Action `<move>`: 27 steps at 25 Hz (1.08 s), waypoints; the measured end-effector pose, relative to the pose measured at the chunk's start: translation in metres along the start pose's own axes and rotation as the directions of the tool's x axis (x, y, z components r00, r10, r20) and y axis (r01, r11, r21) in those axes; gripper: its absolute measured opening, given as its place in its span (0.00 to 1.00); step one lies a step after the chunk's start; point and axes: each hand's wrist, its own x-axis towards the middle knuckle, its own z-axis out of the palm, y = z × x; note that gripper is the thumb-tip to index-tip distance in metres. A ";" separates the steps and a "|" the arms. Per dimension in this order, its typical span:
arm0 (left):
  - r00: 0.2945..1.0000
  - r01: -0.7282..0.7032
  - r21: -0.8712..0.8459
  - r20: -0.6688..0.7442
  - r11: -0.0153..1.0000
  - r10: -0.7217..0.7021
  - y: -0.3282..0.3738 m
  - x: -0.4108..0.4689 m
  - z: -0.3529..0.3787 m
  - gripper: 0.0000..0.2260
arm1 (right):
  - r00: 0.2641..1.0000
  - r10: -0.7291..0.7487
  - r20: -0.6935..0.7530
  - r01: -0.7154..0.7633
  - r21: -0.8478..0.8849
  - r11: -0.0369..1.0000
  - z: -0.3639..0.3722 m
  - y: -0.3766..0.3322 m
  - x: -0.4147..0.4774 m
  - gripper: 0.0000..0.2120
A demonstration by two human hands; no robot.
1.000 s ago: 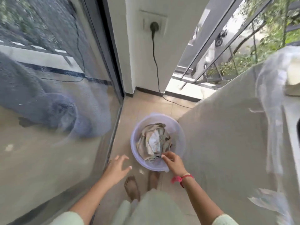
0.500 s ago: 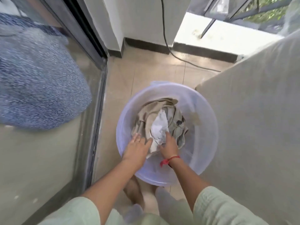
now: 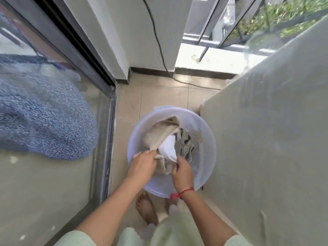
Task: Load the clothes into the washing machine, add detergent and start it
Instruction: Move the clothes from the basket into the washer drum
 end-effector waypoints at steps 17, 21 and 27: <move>0.948 -0.215 -0.142 -0.270 0.966 0.172 0.085 -0.198 -0.264 0.09 | 0.861 -0.375 -0.343 0.443 0.144 0.885 -0.258 -0.212 -0.190 0.07; 0.862 -0.376 -0.029 -0.377 0.926 0.338 0.114 -0.229 -0.339 0.07 | 0.689 -0.549 -0.474 0.627 0.010 0.779 -0.342 -0.274 -0.229 0.04; 0.611 -0.548 0.202 -0.565 0.811 0.554 0.173 -0.264 -0.424 0.06 | 0.516 -0.502 -0.694 0.756 0.094 0.647 -0.448 -0.334 -0.269 0.09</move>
